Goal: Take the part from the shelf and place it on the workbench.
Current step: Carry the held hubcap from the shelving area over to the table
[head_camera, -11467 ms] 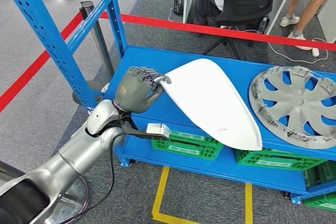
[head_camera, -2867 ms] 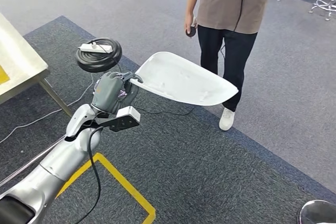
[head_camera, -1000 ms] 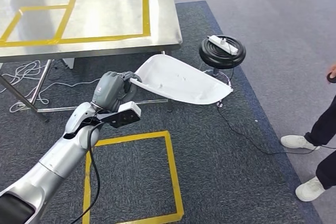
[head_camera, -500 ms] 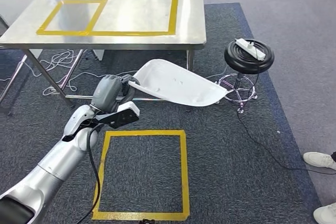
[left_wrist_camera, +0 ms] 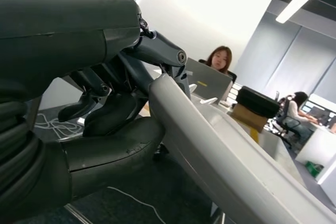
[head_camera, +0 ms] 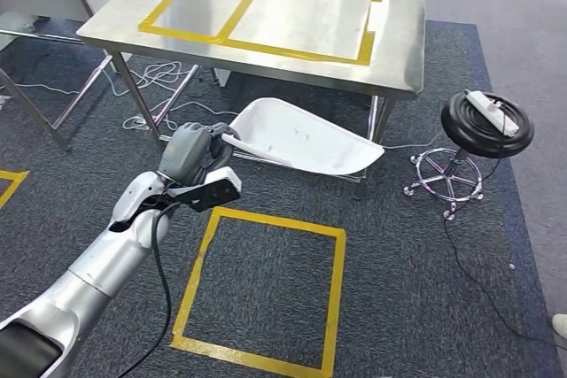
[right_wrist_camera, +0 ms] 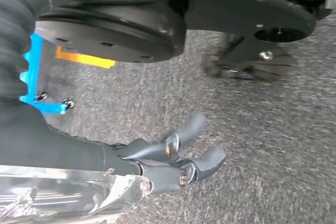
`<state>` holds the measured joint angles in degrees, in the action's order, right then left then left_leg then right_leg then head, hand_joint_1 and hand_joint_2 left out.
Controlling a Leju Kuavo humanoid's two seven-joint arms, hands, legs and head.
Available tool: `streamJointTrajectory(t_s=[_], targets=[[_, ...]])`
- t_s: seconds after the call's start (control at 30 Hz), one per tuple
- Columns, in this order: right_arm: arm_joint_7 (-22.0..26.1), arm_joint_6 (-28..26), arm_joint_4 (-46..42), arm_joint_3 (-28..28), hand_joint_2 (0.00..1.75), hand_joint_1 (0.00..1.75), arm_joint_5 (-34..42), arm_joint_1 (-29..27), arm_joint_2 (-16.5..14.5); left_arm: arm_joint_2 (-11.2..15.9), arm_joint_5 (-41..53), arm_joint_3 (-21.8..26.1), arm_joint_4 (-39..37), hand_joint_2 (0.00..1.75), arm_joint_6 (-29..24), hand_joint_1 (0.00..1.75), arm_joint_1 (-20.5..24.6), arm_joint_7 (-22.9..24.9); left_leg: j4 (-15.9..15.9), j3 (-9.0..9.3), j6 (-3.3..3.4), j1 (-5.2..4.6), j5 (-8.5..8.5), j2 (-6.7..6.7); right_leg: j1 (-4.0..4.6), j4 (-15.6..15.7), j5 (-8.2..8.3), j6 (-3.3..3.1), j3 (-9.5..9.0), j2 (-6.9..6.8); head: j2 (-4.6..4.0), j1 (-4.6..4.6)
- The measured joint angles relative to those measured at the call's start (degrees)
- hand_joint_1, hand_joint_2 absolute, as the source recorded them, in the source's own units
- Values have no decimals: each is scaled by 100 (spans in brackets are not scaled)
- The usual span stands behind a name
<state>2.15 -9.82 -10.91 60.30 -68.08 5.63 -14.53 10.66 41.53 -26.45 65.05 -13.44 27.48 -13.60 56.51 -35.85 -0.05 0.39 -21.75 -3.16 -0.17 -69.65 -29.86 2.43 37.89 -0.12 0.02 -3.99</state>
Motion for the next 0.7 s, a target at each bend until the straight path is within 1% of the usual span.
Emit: streamJointTrajectory(t_s=[0.03,0.07,0.1,0.13,0.17,0.23,0.27,0.33,0.47,0.57,0.7], targets=[[19,-10,0,1,175,0,3,-4,0,-2,2,-3,-3,175,2,175,3,3,12,2,-20,2,-5,-49,-10,386,195,1,-157,34,0,8],[45,-19,0,1,175,0,7,-6,0,0,4,-4,-4,175,4,175,7,7,33,-8,-48,-2,-11,-90,-19,709,322,-10,-295,76,0,17],[72,-28,0,1,175,0,10,-7,0,6,7,-5,-5,175,8,175,9,10,48,-23,-80,-6,-12,-115,-28,911,383,-26,-376,117,0,23],[95,-35,0,1,175,0,12,-7,0,16,8,-5,-6,175,14,175,7,12,58,-40,-83,-16,-5,-127,-34,995,387,-42,-405,150,0,28],[112,-43,0,1,175,0,13,-9,0,27,8,-6,-8,175,22,175,5,13,61,-53,-68,-20,4,-129,-35,1020,393,-62,-409,164,0,26],[130,-54,0,2,175,0,14,-14,0,39,9,-9,-11,175,36,175,3,13,37,-47,-21,-21,24,-114,-27,1024,413,-81,-394,182,0,19],[135,-56,0,3,175,0,15,-16,0,40,8,-10,-12,175,40,175,5,13,20,-38,-22,-21,29,-105,-23,1024,418,-93,-391,191,0,16],[137,-56,0,3,175,0,18,-17,0,41,7,-11,-12,175,41,175,7,13,-15,-24,-58,-18,48,-91,-17,1023,424,-114,-382,202,0,15],[137,-56,0,3,175,0,26,-18,0,43,7,-11,-12,175,49,175,6,13,-53,-24,-173,-3,68,-88,-2,1020,425,-152,-366,201,0,18],[137,-57,0,3,175,0,32,-18,0,44,7,-13,-12,175,54,175,2,14,-54,-26,-193,0,66,-88,3,1020,427,-156,-367,201,0,20],[139,-62,0,3,175,0,38,-19,0,44,21,-17,-12,175,54,175,0,14,-52,-33,-195,-2,66,-88,-3,1027,430,-154,-370,200,0,21]])
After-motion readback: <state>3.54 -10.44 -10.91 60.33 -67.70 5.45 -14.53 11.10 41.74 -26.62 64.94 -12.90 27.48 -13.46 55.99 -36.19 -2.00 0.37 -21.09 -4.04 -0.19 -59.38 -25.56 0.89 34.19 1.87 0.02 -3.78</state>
